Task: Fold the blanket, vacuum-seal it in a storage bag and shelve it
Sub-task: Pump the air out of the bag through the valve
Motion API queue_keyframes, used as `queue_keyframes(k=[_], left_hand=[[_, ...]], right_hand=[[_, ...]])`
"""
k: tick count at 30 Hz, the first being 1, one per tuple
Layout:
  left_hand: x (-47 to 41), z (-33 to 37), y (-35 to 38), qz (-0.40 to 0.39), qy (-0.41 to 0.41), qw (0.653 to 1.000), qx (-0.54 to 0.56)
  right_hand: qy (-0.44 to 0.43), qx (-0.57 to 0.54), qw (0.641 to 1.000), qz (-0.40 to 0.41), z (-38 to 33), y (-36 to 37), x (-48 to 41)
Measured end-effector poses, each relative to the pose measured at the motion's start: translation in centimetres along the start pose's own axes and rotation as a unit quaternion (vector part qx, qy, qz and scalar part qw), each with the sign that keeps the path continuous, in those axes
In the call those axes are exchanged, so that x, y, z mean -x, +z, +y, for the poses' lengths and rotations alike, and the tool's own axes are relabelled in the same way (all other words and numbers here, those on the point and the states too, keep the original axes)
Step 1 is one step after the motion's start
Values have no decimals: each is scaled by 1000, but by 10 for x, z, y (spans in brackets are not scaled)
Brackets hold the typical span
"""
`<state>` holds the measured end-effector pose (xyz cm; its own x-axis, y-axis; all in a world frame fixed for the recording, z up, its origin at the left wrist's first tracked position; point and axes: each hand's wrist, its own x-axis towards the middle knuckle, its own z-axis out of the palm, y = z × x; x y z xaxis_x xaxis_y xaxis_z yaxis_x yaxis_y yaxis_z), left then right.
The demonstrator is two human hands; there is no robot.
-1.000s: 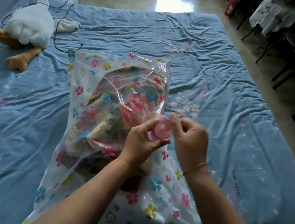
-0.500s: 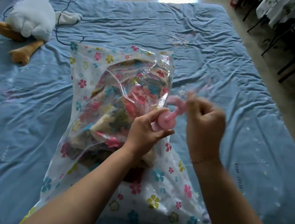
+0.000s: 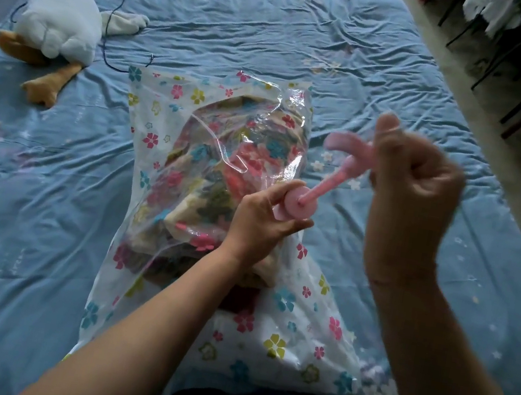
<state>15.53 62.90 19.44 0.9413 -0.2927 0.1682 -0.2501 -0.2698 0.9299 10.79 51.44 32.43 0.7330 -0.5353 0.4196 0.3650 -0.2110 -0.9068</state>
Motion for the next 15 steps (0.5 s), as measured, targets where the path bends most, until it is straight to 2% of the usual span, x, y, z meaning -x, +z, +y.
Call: queue_keyframes(k=[1, 3, 6, 8, 10, 13, 15], left_hand=[[0, 1, 0, 0, 0, 1000, -3], [2, 1, 1, -1, 0, 1000, -1], [9, 1, 3, -9, 3, 1000, 0], [11, 0, 2, -15, 0, 1000, 7], [10, 1, -1, -10, -3, 1000, 9], [5, -1, -3, -6, 1, 1000, -2], [6, 2, -2, -7, -1, 1000, 1]], right_hand=[[-22, -23, 999, 5, -6, 1, -3], [-7, 18, 1000, -7, 10, 3, 6], [109, 152, 978, -94, 65, -1, 33], [135, 201, 964, -113, 76, -4, 37], [94, 171, 976, -97, 57, -5, 25], [-2, 5, 1000, -25, 4, -4, 3], [-37, 11, 999, -11, 6, -2, 3]])
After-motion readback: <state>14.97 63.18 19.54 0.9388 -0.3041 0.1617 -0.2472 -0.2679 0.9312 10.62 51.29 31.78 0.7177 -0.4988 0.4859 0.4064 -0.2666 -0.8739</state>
